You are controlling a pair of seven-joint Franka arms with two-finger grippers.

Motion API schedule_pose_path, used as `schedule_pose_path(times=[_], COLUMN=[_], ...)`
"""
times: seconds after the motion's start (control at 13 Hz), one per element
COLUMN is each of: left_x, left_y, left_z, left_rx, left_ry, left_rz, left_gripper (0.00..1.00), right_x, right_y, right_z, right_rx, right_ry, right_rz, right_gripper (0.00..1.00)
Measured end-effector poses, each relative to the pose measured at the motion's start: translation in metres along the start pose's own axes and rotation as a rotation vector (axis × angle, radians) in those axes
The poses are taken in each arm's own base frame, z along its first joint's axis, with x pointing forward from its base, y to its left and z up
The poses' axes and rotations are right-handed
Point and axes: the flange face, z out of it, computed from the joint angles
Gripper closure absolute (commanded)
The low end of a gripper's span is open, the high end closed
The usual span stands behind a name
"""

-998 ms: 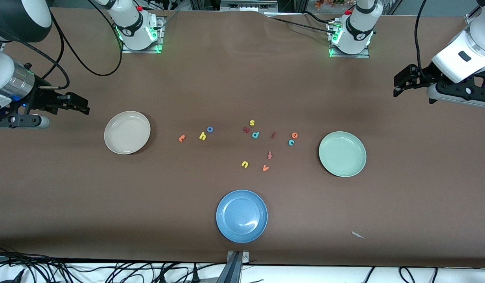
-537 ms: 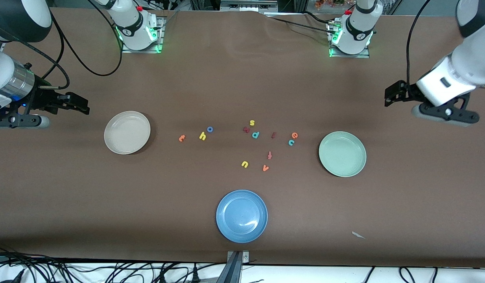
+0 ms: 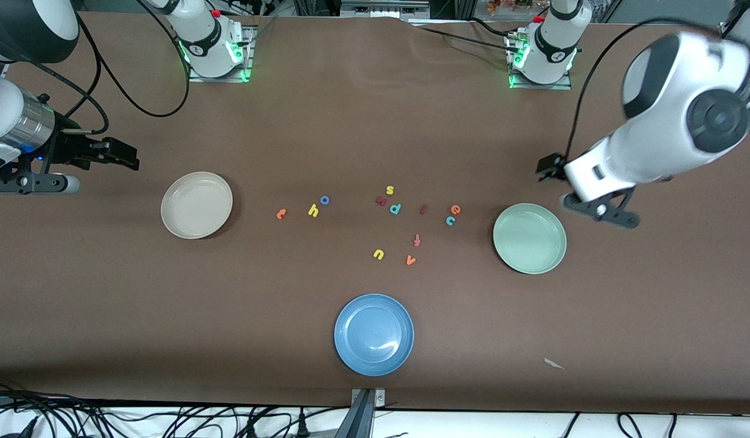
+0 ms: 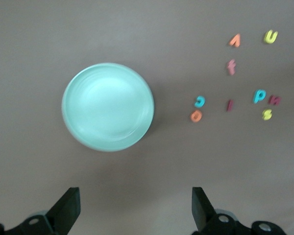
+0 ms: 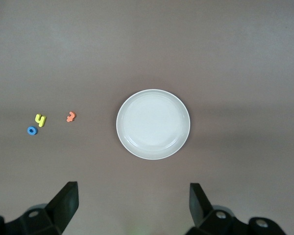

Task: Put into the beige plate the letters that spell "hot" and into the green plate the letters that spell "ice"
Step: 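Grasp the maroon i with the left gripper while the right gripper reaches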

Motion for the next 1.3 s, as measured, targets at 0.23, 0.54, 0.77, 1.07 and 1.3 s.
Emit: schedule_pose_path(times=[0.23,0.54,0.77,1.07,1.3], left_x=[0.038,0.069,0.07,0.057,0.049], left_y=[0.03,0.099,0.153,0.203,0.208], left_z=[0.053,0.126,0.176,0.22,0.249], left_rx=[-0.021,-0.013,-0.003,0.082,0.078], left_ry=[0.037,0.062,0.029,-0.01,0.043], left_rz=[0.045,0.145,0.194,0.201,0.192], left_gripper=[0.0,0.0,0.0,0.05,0.18], right_x=[-0.001,-0.007,-0.008,0.0,0.011], right_y=[0.001,-0.003,-0.009,-0.027,-0.055], right_z=[-0.001,-0.007,-0.014,-0.001,0.021], right_rx=[-0.011,-0.012,-0.011,-0.014,-0.019], right_ry=[0.0,-0.008,0.007,0.017,0.018], right_rz=[-0.001,-0.01,-0.021,-0.045,-0.015], right_gripper=[0.0,0.0,0.0,0.0,0.0])
